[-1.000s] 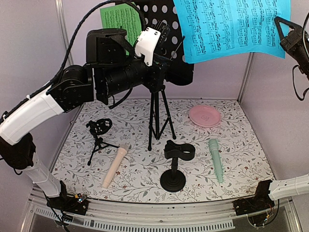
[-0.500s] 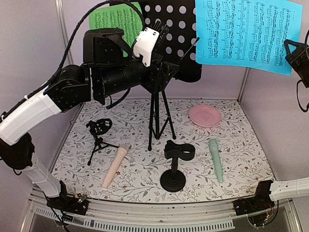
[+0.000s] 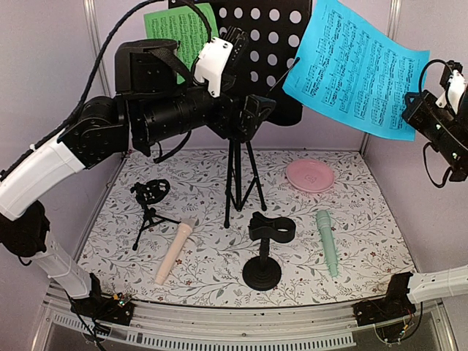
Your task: Pack up the instrument practice props
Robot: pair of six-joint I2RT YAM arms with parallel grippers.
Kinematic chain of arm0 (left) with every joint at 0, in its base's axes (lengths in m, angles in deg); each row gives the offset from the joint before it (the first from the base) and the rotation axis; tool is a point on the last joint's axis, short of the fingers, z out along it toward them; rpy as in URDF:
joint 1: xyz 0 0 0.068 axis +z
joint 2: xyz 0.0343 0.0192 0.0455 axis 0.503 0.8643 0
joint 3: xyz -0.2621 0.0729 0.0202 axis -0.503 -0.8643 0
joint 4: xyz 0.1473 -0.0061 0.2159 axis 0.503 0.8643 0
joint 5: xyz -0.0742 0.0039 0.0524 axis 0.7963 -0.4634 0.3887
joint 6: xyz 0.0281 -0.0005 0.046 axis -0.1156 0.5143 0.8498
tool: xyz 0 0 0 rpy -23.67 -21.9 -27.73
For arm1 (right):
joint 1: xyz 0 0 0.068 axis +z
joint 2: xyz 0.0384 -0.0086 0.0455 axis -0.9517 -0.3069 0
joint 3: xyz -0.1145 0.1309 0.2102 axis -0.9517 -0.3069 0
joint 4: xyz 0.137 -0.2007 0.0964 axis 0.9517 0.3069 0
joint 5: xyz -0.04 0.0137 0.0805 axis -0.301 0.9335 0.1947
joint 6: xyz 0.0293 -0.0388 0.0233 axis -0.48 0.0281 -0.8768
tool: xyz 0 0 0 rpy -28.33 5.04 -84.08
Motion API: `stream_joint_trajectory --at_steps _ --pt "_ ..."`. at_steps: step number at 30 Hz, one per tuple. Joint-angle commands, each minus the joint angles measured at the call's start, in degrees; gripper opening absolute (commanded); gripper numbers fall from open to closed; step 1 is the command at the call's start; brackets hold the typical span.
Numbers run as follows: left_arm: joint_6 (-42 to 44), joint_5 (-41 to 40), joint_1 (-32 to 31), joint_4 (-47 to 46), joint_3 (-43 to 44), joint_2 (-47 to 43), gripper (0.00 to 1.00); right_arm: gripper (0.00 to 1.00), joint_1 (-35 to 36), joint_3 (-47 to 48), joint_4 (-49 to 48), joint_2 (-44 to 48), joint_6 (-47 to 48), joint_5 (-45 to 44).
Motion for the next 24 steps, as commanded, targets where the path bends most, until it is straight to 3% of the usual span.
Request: stream_joint_trajectory --at_steps 1,9,14,18,24 --pt "-1.07 1.0 0.23 1.21 -1.12 -2.05 0.99 0.0 -0.25 -2.81 8.26 -0.21 -9.74 -2.05" --pt "-2.31 1.72 0.32 2.34 -1.8 -2.99 0.99 0.0 -3.87 -5.78 20.94 -0.72 -23.08 -1.88" --pt "-2.95 2.13 0.19 2.72 -1.69 -2.77 0.99 0.0 -7.91 -1.65 31.75 -2.27 -29.85 -1.01" --pt "-3.8 2.78 0.12 2.84 -2.08 -2.59 0.97 0.0 -8.34 -1.66 30.4 0.05 -27.86 -1.49" --pt "-4.49 3.17 -0.36 2.83 -1.61 -1.8 0.97 0.0 -8.34 -8.23 17.54 4.22 -18.96 4.19"
